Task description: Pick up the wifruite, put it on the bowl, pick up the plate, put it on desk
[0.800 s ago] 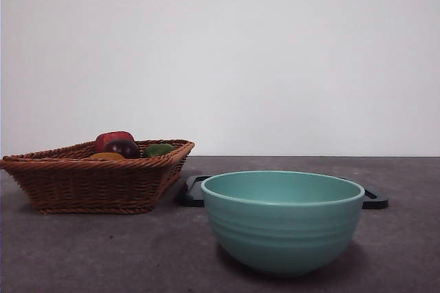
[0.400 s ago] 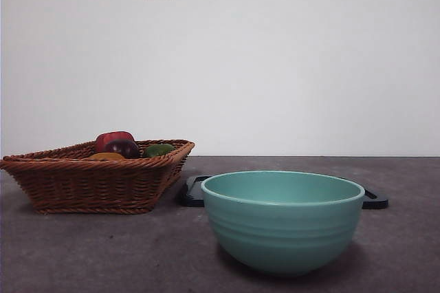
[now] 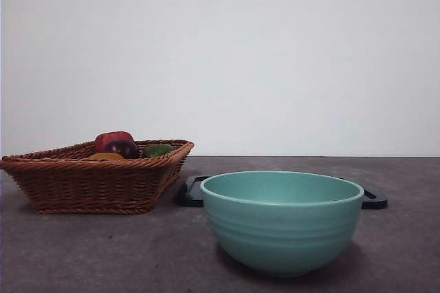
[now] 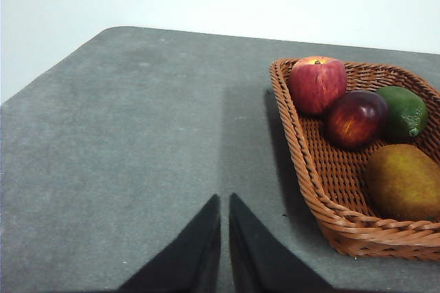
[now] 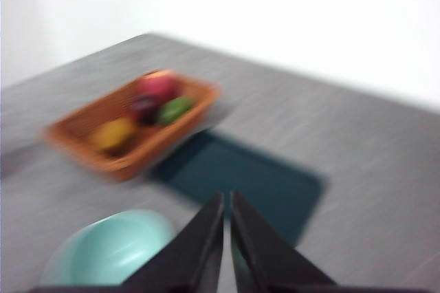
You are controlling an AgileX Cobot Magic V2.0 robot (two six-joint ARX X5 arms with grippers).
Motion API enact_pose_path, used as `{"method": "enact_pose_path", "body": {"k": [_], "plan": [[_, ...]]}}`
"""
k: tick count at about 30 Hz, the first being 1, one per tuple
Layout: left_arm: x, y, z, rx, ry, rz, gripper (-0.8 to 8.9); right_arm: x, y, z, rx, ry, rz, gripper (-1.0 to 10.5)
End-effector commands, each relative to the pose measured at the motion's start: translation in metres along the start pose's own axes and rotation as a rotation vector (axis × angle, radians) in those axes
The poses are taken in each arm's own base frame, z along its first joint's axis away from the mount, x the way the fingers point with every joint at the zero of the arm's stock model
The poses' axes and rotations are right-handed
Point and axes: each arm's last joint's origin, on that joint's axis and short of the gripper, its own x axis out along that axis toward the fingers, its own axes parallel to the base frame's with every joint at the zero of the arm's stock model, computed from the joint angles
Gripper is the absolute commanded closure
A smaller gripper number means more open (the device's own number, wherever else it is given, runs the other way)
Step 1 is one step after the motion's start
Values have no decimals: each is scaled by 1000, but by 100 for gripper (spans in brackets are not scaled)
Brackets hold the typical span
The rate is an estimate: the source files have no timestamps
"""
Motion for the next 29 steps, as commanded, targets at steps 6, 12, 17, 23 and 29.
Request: {"method": "enact_pose_path", "body": {"k": [6, 12, 17, 23, 29], "plan": [[2, 0, -7, -3, 26, 1, 795, 57, -28, -86, -38, -182, -307, 934], [2, 0, -7, -3, 26, 1, 795, 74, -39, -128, 11, -93, -369, 935], [2, 0, -7, -3, 26, 1, 795, 81, -42, -148, 59, -36, -428, 935], [2, 0, -7, -3, 25, 1, 795, 82, -44, -157, 120, -11, -477, 935], [2, 0, -7, -3, 25, 1, 795, 82, -44, -158, 121, 6, -491, 935]]}}
